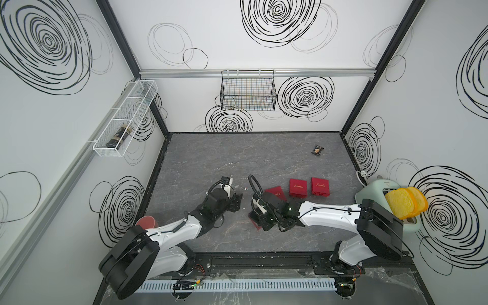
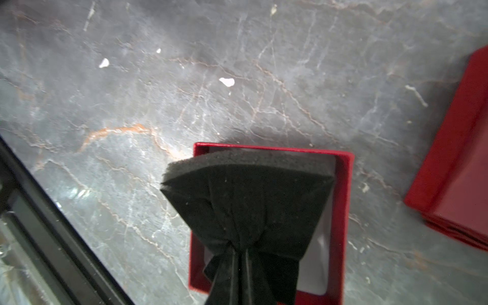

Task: Take the necklace out of the lift-off lid jewelry box
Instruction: Place the inner lining in the jewelry box.

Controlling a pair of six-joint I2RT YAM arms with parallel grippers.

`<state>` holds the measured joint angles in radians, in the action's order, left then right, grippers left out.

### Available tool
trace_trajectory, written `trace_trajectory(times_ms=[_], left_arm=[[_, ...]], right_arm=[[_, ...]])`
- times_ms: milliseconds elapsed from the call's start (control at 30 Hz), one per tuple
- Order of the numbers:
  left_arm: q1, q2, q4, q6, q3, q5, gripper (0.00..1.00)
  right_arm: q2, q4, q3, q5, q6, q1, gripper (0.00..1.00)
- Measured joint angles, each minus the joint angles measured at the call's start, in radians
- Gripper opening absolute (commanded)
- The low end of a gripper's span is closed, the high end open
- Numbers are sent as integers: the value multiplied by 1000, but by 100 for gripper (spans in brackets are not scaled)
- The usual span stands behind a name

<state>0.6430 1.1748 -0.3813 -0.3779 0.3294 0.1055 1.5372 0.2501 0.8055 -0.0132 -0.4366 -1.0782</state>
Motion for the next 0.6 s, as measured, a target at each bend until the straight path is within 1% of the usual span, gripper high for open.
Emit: trace_trajectory(times_ms=[200,400,533,600], left_arm=[[51,-43,-24,8,-34,2,74],[64,-101,-32,8,-60,8,74],[66,-138,-31,9,-71,8,74],[66,-152,-30,10,-76,8,74]], right_arm=[[39,28,29,30,-3,0,8],[70,35,35,49,-12,0,9],[79,36,42,49,-17,0,14],[82,37,46,48,-19,0,20]])
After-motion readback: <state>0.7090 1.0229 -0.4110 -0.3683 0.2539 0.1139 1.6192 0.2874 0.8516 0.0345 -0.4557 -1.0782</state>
